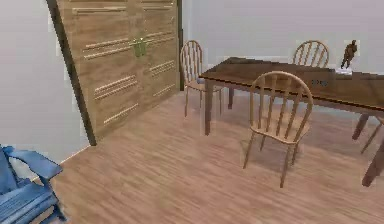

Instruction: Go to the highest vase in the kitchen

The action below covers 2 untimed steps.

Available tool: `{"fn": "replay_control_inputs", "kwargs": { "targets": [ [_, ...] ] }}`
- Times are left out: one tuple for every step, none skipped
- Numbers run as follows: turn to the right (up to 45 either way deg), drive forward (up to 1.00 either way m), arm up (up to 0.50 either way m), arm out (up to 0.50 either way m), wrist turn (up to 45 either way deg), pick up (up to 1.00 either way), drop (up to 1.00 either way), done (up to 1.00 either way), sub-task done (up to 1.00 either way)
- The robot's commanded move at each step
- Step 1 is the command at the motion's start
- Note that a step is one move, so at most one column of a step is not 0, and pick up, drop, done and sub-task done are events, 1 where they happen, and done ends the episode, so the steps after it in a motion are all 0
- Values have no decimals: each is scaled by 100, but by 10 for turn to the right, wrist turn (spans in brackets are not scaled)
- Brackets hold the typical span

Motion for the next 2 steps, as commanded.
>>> {"fn": "replay_control_inputs", "kwargs": {
  "targets": [
    [450,0,0,0,0,0,0,0,0],
    [30,0,0,0,0,0,0,0,0]
  ]
}}
